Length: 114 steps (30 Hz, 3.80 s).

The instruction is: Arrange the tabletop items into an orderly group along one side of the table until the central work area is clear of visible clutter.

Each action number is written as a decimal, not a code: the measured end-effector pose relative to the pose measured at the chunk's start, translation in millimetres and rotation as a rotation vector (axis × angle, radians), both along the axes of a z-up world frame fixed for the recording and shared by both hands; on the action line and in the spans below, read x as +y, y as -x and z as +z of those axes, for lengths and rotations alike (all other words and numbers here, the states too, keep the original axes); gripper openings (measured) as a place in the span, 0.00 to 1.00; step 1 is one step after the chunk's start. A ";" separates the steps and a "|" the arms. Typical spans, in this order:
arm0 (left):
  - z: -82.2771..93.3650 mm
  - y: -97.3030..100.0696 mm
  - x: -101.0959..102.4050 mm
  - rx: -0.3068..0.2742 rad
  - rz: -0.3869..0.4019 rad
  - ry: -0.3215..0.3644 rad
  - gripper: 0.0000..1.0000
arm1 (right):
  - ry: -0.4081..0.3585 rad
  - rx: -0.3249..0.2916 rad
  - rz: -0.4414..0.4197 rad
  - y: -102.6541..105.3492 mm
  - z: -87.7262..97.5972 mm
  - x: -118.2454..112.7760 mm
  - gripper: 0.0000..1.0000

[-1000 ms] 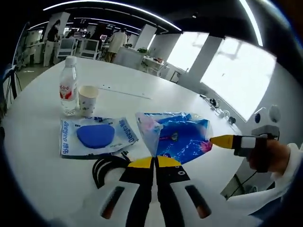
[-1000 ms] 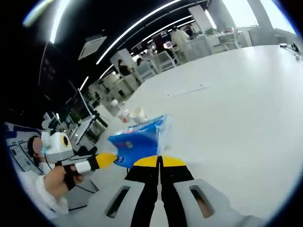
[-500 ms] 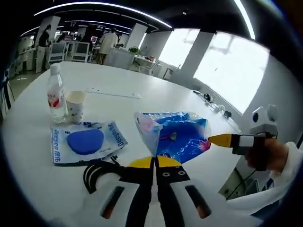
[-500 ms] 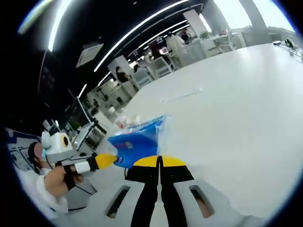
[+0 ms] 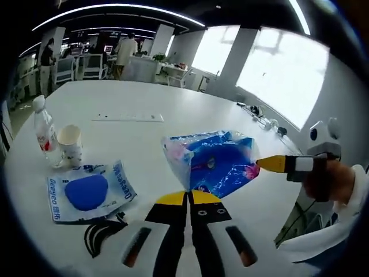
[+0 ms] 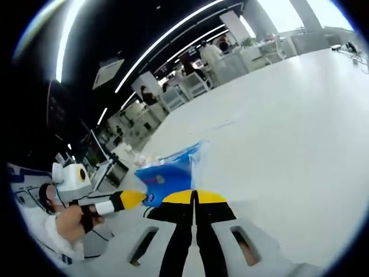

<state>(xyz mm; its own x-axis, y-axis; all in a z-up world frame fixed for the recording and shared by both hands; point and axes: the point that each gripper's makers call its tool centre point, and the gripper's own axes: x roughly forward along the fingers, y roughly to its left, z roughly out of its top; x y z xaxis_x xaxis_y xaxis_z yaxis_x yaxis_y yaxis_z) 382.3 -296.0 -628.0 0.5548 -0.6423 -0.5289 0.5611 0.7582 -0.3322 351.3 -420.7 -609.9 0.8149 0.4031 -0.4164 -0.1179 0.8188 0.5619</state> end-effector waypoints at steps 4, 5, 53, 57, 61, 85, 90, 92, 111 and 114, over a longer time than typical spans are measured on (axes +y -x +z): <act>-2.7 -7.2 -10.1 0.006 0.001 -0.005 0.00 | -0.016 -0.001 -0.002 -9.3 -0.8 -12.7 0.00; -4.2 -9.9 -13.6 0.008 0.002 -0.010 0.00 | -0.016 -0.003 0.002 -12.0 -1.5 -15.1 0.00; -98.2 -107.3 -85.6 0.151 0.007 -0.140 0.00 | -0.049 0.144 -0.035 -114.0 -103.7 -86.5 0.00; -105.8 -107.3 -87.6 0.164 0.002 -0.143 0.00 | -0.051 0.161 -0.044 -115.4 -111.3 -89.5 0.00; -113.3 -106.8 -88.3 0.178 -0.001 -0.150 0.00 | -0.060 0.187 -0.049 -115.1 -121.4 -91.2 0.00; -128.0 -101.3 -80.7 0.192 -0.028 -0.215 0.00 | -0.067 0.234 -0.032 -99.4 -139.9 -81.2 0.00; -125.2 -102.6 -77.4 0.171 -0.024 -0.234 0.02 | -0.054 0.212 -0.019 -99.8 -138.1 -80.4 0.07; -123.2 -102.7 -75.2 0.155 -0.019 -0.241 0.06 | -0.037 0.206 -0.022 -99.7 -137.4 -82.2 0.15; -79.5 -88.3 -50.9 0.052 0.089 -0.198 0.70 | 0.009 0.144 -0.017 -66.9 -112.2 -92.1 0.61; -70.7 -79.3 -46.4 0.045 0.093 -0.195 0.72 | 0.005 0.131 -0.011 -59.5 -104.7 -88.0 0.60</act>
